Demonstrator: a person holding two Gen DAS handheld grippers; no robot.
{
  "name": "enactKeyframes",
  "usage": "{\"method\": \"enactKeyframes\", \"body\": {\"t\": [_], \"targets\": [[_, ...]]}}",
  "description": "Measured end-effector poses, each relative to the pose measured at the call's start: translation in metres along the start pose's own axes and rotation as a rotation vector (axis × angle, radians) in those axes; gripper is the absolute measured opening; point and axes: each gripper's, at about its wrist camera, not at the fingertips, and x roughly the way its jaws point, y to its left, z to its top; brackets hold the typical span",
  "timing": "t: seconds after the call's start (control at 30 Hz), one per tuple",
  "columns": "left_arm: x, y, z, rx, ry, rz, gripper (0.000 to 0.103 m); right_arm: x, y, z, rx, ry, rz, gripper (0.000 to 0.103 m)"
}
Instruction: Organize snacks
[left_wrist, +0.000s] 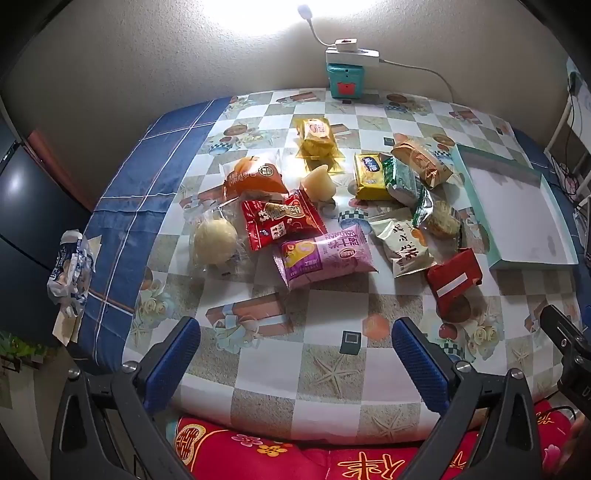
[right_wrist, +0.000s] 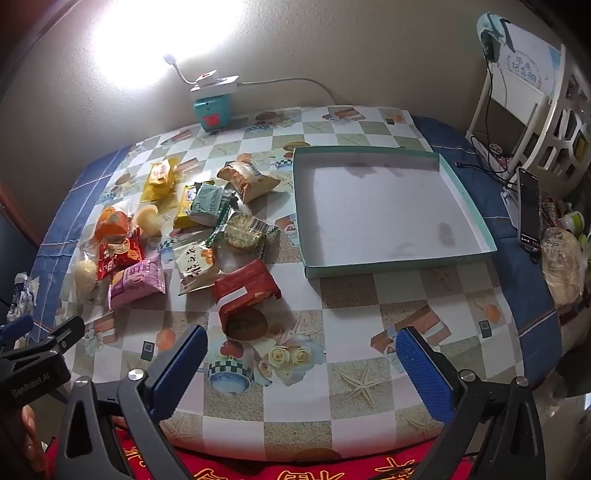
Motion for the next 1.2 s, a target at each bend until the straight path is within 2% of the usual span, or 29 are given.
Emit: {"method": "enactKeyframes", "body": {"t": [0.23,0.73,1.2], "targets": [[0.0,-0.003,0.001,0.003,-0.005,0.021,0.103,-0.001,0.0,0.0,0.001,-0.003,0.007,0.103],[-0.009,0.0,0.003,0.001,-0.027,0.002,0.103,0.0,-0.003,0.001,0.008,-0.005,0.004,0.103],[-0.012,0.001,0.003,-0.006,-0.042,0.0,0.103,0.003,-0.01,0.0,0.024,-0.008,-0.033,0.103]]}}
